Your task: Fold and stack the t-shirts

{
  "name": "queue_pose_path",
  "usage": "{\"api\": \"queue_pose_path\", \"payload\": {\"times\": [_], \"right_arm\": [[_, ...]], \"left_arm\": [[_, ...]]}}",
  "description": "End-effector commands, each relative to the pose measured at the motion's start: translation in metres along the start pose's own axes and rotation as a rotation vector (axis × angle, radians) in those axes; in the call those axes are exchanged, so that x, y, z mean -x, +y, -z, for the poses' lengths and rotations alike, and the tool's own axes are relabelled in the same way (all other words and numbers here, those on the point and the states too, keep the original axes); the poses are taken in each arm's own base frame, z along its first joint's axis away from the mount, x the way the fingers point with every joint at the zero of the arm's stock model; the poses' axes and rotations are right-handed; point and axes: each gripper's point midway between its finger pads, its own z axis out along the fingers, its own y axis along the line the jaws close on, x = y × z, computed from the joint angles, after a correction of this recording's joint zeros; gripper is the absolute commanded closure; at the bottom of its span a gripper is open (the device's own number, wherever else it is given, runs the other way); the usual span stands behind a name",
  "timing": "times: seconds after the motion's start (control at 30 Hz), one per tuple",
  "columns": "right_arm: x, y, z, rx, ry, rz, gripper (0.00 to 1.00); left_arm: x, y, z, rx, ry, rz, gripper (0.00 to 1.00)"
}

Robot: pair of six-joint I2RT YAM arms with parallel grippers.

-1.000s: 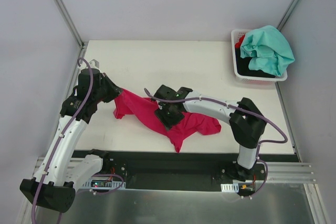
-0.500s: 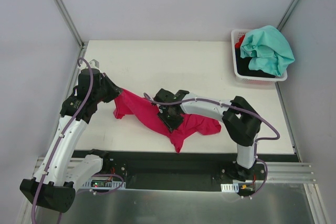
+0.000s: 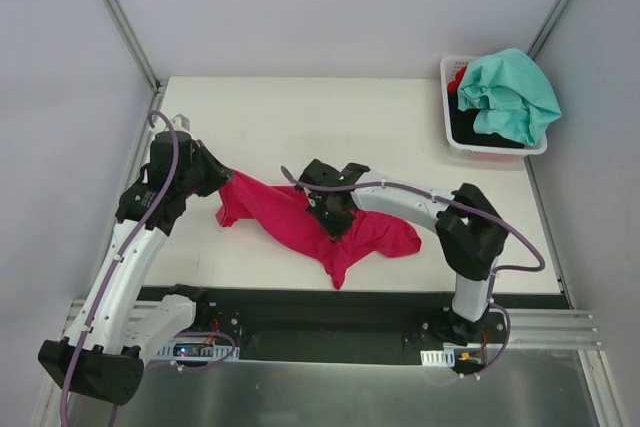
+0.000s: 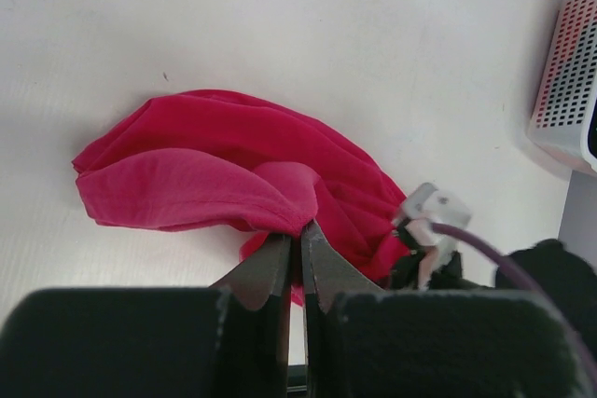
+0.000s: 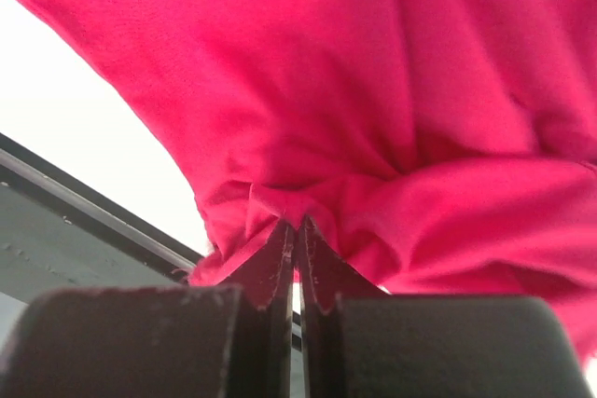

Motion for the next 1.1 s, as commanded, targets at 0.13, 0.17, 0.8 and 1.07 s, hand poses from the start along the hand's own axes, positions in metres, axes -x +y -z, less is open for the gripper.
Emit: {"api": "queue_pose_path", "payload": {"times": [0.13,0.17,0.8,1.07], "right_arm": [[0.05,-0.081,0.138,-0.142,-0.309,-0.126,0.99],[0.058,-0.09,0.158,-0.156,-0.364,-0.147,0.99],[0.059,-0.289,0.351,-0.303,-0.805,-0.595,0.99],[0.094,-0.272,0.381,-0.108,-0.967,-0.515,0.99]], "left_arm": [[0.013,-0.01,-0.002,-0.021,-0.035,-0.024,1.0],[0.011,-0.01,-0.006,-0.014,-0.022,-0.02,1.0],[0.098,-0.009,-0.023,0.077,-0.117,-0.003,1.0],[0.167,-0.061,-0.031,-0.04,-0.14,-0.055,1.0]]}}
